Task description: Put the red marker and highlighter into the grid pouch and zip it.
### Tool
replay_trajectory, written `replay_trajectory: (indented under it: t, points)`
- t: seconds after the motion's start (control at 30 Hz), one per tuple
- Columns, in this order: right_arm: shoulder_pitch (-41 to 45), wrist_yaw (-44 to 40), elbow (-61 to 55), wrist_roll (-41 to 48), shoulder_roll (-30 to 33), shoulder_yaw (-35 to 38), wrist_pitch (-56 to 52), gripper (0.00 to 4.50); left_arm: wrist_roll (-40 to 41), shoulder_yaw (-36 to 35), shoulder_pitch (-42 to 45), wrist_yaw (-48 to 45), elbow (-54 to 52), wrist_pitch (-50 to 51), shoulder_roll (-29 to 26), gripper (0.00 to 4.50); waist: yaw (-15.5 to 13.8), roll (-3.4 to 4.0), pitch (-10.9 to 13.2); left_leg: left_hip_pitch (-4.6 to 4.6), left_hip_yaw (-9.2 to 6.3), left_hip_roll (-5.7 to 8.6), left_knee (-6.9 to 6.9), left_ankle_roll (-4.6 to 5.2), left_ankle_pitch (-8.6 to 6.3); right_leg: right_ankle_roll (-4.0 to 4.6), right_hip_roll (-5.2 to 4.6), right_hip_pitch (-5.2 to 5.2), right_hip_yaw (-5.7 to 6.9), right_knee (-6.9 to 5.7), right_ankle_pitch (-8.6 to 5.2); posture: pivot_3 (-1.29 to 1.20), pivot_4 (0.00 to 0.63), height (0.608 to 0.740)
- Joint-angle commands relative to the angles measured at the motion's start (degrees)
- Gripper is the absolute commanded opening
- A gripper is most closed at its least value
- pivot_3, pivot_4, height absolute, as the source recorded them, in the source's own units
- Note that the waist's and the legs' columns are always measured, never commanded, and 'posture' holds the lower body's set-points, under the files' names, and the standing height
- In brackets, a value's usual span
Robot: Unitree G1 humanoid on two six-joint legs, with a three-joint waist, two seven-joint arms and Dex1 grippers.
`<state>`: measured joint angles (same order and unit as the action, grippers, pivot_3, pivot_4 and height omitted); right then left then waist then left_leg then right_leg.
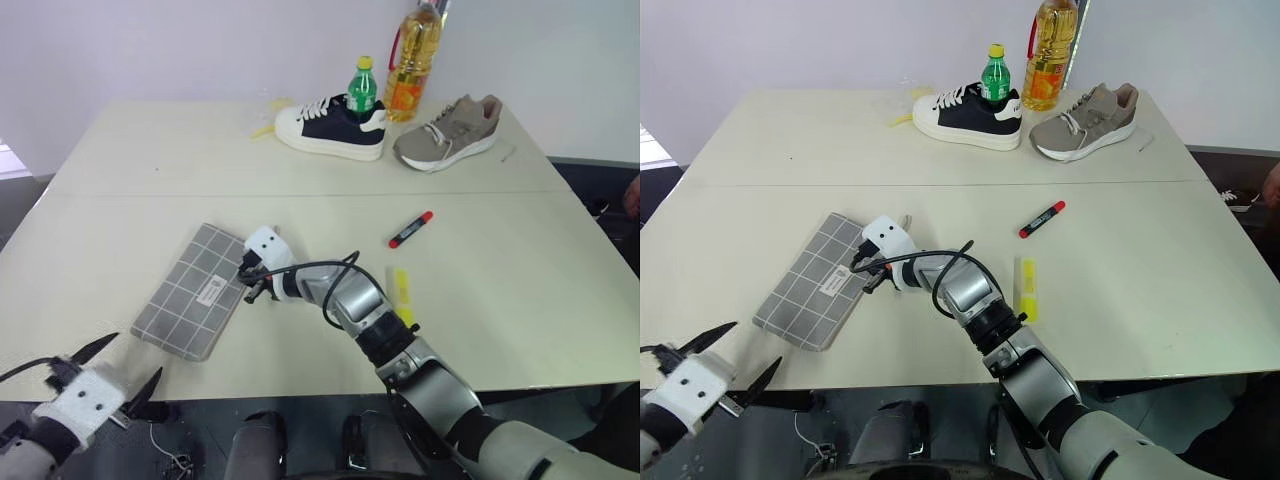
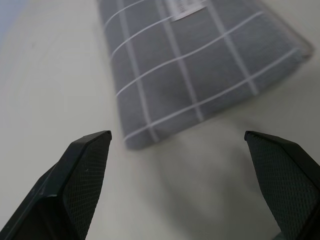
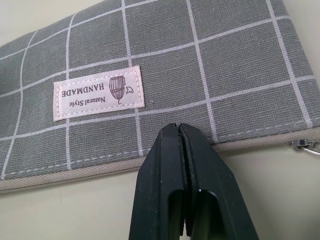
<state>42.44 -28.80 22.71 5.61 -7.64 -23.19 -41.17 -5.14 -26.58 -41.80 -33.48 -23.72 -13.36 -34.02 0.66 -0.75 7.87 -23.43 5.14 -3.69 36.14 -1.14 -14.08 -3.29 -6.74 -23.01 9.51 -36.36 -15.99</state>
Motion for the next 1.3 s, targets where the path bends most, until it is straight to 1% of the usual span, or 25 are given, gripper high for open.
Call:
replay_trajectory:
  t: [0.03,0.23,0.37,0.57,0.7,0.83,0.93,0.97,1.0,1.03,1.17,1.3]
  points:
    - [0.51,1.35,1.74,-0.54,-2.46,0.13,-1.86,0.06,-2.89,0.73,1.47,0.51,1.78,-3.03,-1.57,4.50,0.08,0.01,-0.01,0.00,0.02,0.00,-0.01,0.00,0.00,-0.03,0.00,0.00,0.00,0.00,0.02,0.00,0.150,0.702]
    - [0.55,2.01,1.88,-0.09,-2.64,0.73,-1.70,0.06,-3.35,5.55,3.42,-3.91,4.84,-6.64,-6.19,4.50,0.02,0.25,-0.15,0.00,0.05,0.00,-0.01,0.01,0.00,-0.04,-0.03,0.00,-0.01,-0.01,0.03,0.00,0.150,0.702]
    - [0.57,2.23,1.92,0.06,-2.82,0.87,-1.52,0.06,-4.96,8.23,7.24,-3.82,7.60,-7.69,-8.00,4.50,-0.09,0.56,-0.28,0.01,0.07,0.01,-0.02,0.01,0.00,-0.05,-0.03,0.00,-0.02,-0.01,0.03,0.00,0.150,0.702]
    - [0.50,2.17,1.68,0.08,-2.87,0.52,-1.48,0.06,-9.86,12.78,13.67,-0.98,11.61,-10.07,-8.59,4.50,-0.20,0.78,-0.42,0.04,0.09,0.02,0.01,0.02,0.01,-0.06,-0.02,0.06,-0.01,-0.03,0.03,0.00,0.150,0.702]
    - [0.43,2.02,1.61,0.01,-2.75,0.25,-1.44,0.06,-12.90,14.32,16.31,2.17,13.90,-12.81,-8.42,4.50,-0.23,0.92,-0.50,0.05,0.09,0.02,0.01,0.02,0.01,-0.06,-0.03,0.08,-0.01,-0.04,0.04,0.00,0.150,0.702]
    - [0.51,1.96,1.75,-0.01,-2.65,0.24,-1.31,0.06,-13.75,14.78,17.14,4.35,14.83,-14.34,-8.40,4.50,-0.15,0.94,-0.52,0.06,0.09,0.02,0.01,0.02,0.01,-0.07,-0.03,0.09,-0.01,-0.04,0.04,0.00,0.150,0.702]
    - [0.66,1.92,1.90,-0.09,-2.54,0.22,-1.13,0.00,-13.40,14.82,17.02,5.41,15.26,-15.57,-8.43,3.70,-0.08,0.94,-0.52,0.06,0.09,0.02,0.00,0.02,0.01,-0.07,-0.03,0.08,-0.01,-0.06,0.04,0.00,0.150,0.702]
    - [0.65,1.92,1.86,-0.11,-2.49,0.21,-1.10,0.00,-13.37,14.73,16.89,5.92,15.39,-15.99,-8.43,3.06,-0.05,0.92,-0.53,0.06,0.09,0.02,0.00,0.02,0.01,-0.07,-0.03,0.08,-0.01,-0.06,0.04,0.00,0.150,0.702]
    - [0.65,1.92,1.85,-0.11,-2.46,0.22,-1.05,0.00,-13.29,14.62,16.82,6.43,15.49,-16.30,-8.37,2.55,0.00,0.92,-0.53,0.06,0.09,0.02,0.00,0.02,0.01,-0.07,-0.03,0.07,-0.01,-0.06,0.04,0.00,0.150,0.702]
    - [0.66,1.93,1.88,-0.10,-2.44,0.24,-1.00,0.00,-13.22,14.50,16.80,6.85,15.60,-16.56,-8.33,2.15,0.03,0.92,-0.53,0.06,0.09,0.01,0.00,0.02,0.01,-0.07,-0.03,0.06,-0.01,-0.06,0.04,0.00,0.150,0.702]
    - [0.55,2.26,1.62,0.49,-2.58,1.46,0.61,0.00,-13.32,14.47,16.68,7.71,15.69,-17.28,-8.41,0.11,-0.03,0.92,-0.52,0.05,0.09,-0.01,-0.01,0.02,0.01,-0.07,-0.02,0.03,-0.01,-0.08,0.04,0.00,0.150,0.702]
    - [0.98,2.81,-0.33,2.27,-2.30,4.94,4.48,0.00,-9.97,13.76,16.49,8.28,14.52,-15.53,-6.59,0.05,0.03,0.91,-0.51,0.04,0.11,-0.01,-0.02,0.02,0.01,-0.07,-0.02,0.01,-0.01,-0.08,0.04,0.00,0.150,0.702]
